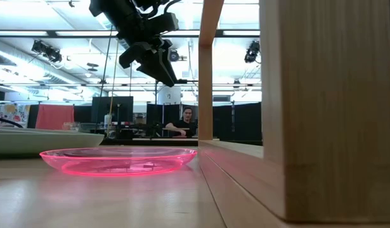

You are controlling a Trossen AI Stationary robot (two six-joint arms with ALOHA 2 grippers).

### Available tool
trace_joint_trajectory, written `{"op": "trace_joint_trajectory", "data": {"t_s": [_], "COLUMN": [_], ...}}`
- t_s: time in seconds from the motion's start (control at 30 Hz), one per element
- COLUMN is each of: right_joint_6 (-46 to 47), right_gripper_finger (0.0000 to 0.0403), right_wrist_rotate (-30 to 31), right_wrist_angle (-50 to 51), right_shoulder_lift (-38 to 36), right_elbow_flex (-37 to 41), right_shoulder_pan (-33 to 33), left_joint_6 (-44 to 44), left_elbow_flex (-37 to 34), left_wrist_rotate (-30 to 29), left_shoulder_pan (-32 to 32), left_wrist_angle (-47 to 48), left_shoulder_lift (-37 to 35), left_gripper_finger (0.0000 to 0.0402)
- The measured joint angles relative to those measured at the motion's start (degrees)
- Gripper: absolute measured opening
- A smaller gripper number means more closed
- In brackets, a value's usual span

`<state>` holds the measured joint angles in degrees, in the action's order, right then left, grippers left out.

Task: Place and stack plates onto a shelf
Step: Stack the dark blue plate on the black plate on the shelf

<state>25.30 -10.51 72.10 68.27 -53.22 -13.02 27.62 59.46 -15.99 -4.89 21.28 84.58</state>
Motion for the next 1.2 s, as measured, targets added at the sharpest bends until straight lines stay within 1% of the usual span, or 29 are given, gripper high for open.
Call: {"op": "trace_joint_trajectory", "data": {"t_s": [0.17,0.3,0.43,0.57,0.73,0.97,1.2], "right_joint_6": [0.51,0.53,0.53,0.53,0.54,0.53,0.72], "right_gripper_finger": [0.0016,0.0016,0.0016,0.0016,0.0016,0.0017,0.0037], "right_wrist_rotate": [-1.64,-1.83,-3.09,-3.11,-3.11,-3.12,-3.11], "right_wrist_angle": [-0.62,-1.58,-6.53,-10.37,-10.58,-10.69,-10.8], "right_shoulder_lift": [0.0,0.0,0.0,0.02,0.02,0.02,0.02], "right_elbow_flex": [2.3,4.46,7.22,9.29,11.11,11.68,11.68], "right_shoulder_pan": [-1.36,-2.57,-3.6,-4.63,-5.77,-6.83,-6.81], "left_joint_6": [0.0,0.0,0.0,0.0,0.0,0.0,0.0], "left_elbow_flex": [0.0,0.0,0.0,0.0,0.0,0.0,0.0], "left_wrist_rotate": [0.02,0.0,0.02,0.0,0.0,0.01,0.0], "left_shoulder_pan": [0.0,0.0,0.0,0.0,-0.01,-0.01,-0.02], "left_wrist_angle": [0.0,-0.02,-0.02,-0.02,-0.03,-0.02,-0.02], "left_shoulder_lift": [0.0,0.0,0.0,0.0,0.0,0.0,0.0], "left_gripper_finger": [0.0153,0.0153,0.0153,0.0153,0.0153,0.0153,0.0153]}}
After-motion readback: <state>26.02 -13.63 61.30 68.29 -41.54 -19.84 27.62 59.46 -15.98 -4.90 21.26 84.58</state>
